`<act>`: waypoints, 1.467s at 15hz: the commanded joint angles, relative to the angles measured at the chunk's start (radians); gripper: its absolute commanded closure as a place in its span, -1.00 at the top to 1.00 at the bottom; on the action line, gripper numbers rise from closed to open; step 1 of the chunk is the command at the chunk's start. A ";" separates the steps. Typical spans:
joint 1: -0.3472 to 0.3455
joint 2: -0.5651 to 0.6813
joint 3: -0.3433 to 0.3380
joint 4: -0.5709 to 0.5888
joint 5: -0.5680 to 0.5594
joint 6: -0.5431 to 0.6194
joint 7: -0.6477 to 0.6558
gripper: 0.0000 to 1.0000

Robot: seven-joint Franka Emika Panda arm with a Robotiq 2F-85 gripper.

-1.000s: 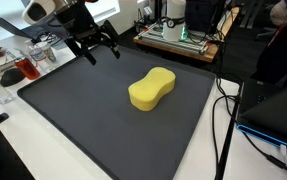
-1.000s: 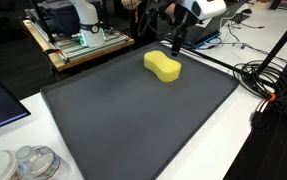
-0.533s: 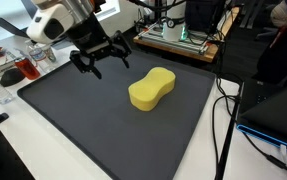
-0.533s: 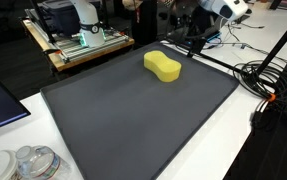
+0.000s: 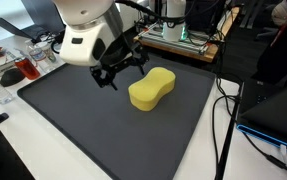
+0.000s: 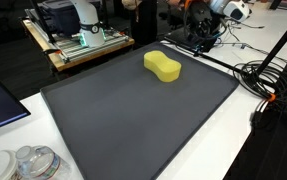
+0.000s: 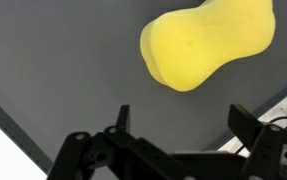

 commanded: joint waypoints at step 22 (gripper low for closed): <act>0.061 -0.418 0.070 -0.684 -0.023 0.481 0.297 1.00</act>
